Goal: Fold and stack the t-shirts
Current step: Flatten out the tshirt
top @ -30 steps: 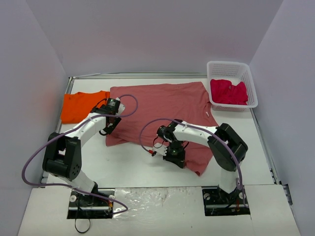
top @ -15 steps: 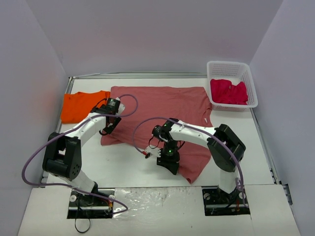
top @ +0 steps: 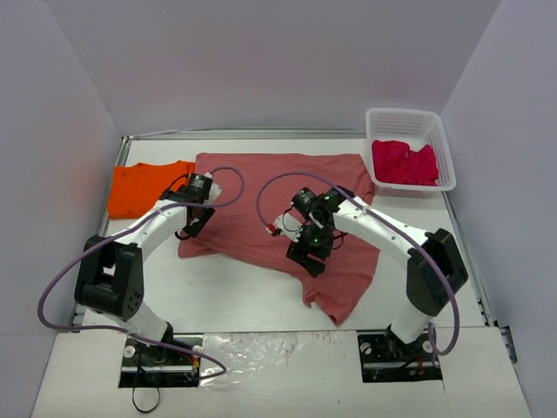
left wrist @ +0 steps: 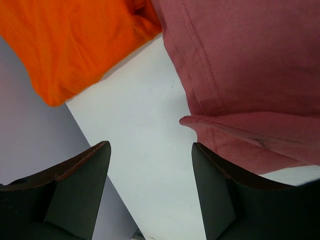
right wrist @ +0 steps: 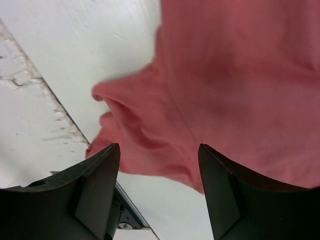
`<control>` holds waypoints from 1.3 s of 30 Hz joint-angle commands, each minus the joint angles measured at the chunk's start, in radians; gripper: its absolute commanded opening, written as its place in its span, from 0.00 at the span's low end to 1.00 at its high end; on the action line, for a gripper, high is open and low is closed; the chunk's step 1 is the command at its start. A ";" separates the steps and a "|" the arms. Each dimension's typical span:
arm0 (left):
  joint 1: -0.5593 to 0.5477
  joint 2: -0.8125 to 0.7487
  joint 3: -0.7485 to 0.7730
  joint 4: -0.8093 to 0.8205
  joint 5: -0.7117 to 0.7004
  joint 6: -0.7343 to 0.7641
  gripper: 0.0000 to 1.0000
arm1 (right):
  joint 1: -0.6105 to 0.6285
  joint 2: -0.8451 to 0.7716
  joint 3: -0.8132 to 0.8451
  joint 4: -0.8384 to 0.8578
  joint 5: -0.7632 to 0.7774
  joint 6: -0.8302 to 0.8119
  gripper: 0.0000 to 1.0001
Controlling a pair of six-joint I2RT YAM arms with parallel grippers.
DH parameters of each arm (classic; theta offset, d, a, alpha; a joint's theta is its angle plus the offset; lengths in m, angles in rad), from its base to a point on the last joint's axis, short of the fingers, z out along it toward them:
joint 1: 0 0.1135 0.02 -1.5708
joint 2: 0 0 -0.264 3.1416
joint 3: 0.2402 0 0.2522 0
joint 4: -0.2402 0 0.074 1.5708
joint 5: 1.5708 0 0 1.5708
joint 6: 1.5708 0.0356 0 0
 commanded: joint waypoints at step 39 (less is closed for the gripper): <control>-0.018 0.278 0.234 -0.020 0.245 -0.048 0.02 | -0.444 0.251 0.049 0.207 0.302 0.103 0.00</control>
